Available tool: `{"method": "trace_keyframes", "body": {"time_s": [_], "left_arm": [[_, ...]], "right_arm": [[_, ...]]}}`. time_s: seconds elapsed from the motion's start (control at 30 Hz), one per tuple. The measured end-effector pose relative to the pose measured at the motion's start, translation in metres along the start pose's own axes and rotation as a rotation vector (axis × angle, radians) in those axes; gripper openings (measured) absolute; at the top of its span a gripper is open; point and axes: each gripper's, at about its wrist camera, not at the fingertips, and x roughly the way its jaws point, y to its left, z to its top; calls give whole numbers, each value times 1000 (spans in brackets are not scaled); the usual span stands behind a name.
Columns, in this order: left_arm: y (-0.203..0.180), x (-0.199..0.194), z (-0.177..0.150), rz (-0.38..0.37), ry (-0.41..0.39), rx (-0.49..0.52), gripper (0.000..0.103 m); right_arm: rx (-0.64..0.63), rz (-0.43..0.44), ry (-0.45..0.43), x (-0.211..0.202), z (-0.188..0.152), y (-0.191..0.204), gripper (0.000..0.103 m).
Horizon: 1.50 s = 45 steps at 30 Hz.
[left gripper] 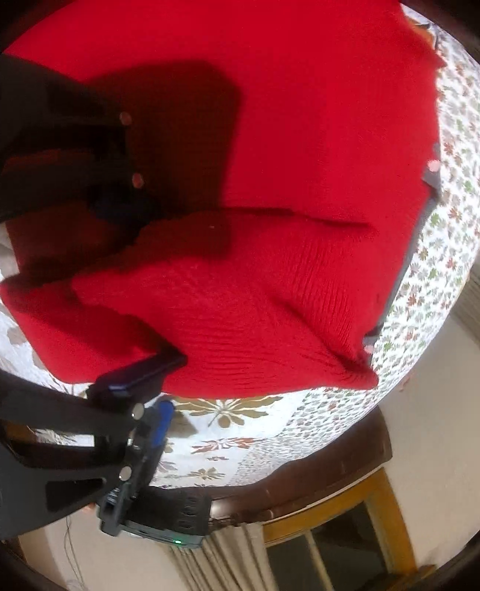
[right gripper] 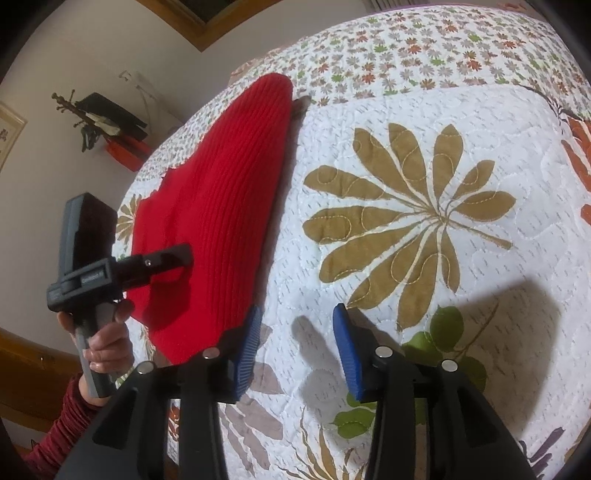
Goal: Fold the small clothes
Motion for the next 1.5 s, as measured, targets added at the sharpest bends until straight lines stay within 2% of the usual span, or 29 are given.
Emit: {"method": "trace_keyframes", "body": {"time_s": [0.03,0.1,0.17,0.27,0.4,0.5,0.67,0.8,0.9,1.0,1.1,1.2,1.23,1.27,1.37,1.5], "left_arm": [[-1,0,0,3,-3,3,62],[-6,0,-2,29,-12,22,50],[-9,-7,-6,49,-25,39,28],[-10,-33,-7,20,-79,54,13],[-6,-62,-5,-15,-137,34,11],[-1,-77,-9,-18,-163,38,7],[3,-98,-9,-26,-210,35,7],[1,-89,-12,7,-168,67,7],[1,-72,-11,0,-119,75,11],[4,-47,-11,10,-76,61,17],[8,-29,-12,-2,-48,51,30],[5,-16,-12,-21,-35,50,32],[2,-13,-12,-17,-36,54,32],[0,-11,-12,-15,-35,61,24],[-8,-9,-11,-14,-33,86,10],[-13,-23,-10,-57,-66,86,6]], "right_arm": [[3,-2,1,-1,-1,-2,42],[10,-4,-2,-2,-3,-1,42],[18,-5,-8,-5,-4,-4,42],[29,-6,-8,-7,-6,-9,42],[28,2,-3,-7,-8,-9,43],[21,5,1,-4,-9,-6,44],[11,3,3,-3,-9,-3,47],[15,10,3,1,-9,3,48],[7,7,10,4,-11,8,48],[4,2,12,3,-12,8,48],[9,-4,8,1,-14,8,48],[22,-5,6,0,-13,4,48],[25,-4,6,0,-13,2,48],[28,-4,7,0,-13,1,48],[37,4,7,0,-13,-3,48],[49,17,5,-1,-12,-9,48]]}}
